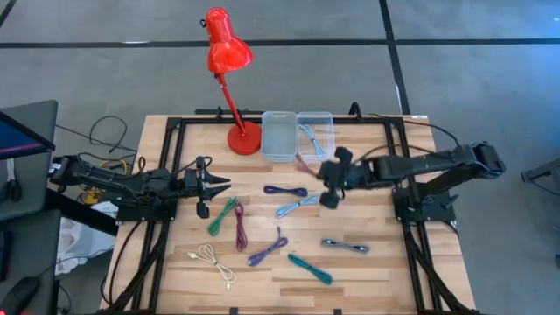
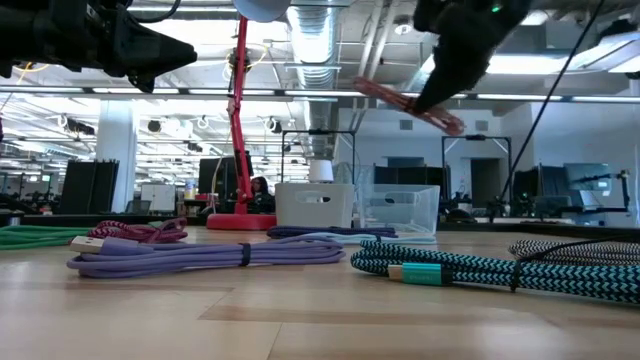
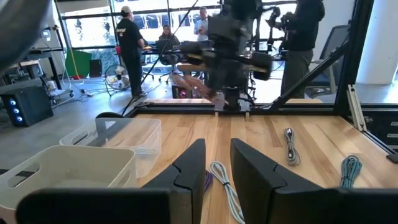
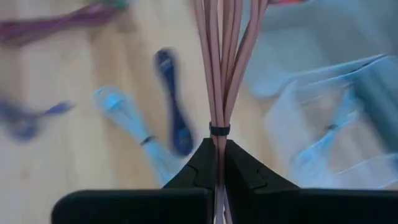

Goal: Pick & Place USB Port
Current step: Put the pink charger cable into the transparent bin

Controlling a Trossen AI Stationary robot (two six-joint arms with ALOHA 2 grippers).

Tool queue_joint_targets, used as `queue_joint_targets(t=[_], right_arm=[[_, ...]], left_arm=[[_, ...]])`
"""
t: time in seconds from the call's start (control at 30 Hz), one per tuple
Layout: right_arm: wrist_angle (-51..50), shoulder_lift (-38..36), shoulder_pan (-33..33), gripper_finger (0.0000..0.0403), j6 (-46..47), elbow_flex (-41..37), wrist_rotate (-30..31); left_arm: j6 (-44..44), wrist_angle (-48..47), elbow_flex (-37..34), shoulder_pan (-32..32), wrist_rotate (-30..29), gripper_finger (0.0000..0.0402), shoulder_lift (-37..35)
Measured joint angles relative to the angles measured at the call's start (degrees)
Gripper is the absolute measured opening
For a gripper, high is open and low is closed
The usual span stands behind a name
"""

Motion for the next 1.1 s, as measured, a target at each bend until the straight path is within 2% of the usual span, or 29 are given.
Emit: queue_joint_targets(t=[0.43,0.53,0.7,1.1], right_arm=[[7.9,0.3,-18.5,0.0005,-7.0,0.0,-3.6],[9.0,0.5,-21.9,0.0005,-7.1,0.0,-6.7],[11.9,3.5,-26.0,0.0005,-7.3,0.0,-8.2],[22.1,17.5,-32.0,0.0005,-8.4,0.0,-9.7]], left_arm=[[0.0,-0.4,0.0,0.0,0.0,0.0076,0.0],[0.0,-0.4,0.0,0.0,0.0,0.0076,0.0],[0.0,-0.4,0.0,0.0,0.0,0.0076,0.0],[-1.1,-0.4,0.0,0.0,0.0,0.0076,0.0]])
